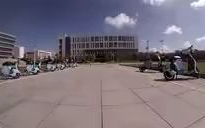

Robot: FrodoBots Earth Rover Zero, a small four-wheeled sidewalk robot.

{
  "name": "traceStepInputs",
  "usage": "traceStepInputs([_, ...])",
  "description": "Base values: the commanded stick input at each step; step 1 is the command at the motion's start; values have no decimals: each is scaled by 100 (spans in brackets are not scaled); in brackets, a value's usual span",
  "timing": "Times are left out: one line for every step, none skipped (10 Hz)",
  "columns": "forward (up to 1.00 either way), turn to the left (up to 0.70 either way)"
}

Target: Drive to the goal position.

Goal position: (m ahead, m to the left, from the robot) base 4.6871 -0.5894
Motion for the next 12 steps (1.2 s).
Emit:
traceStepInputs([70, -15])
traceStepInputs([70, 0])
traceStepInputs([70, 0])
traceStepInputs([70, 0])
traceStepInputs([70, 0])
traceStepInputs([70, 0])
traceStepInputs([70, 0])
traceStepInputs([70, 0])
traceStepInputs([70, 0])
traceStepInputs([70, 0])
traceStepInputs([70, 0])
traceStepInputs([70, 0])
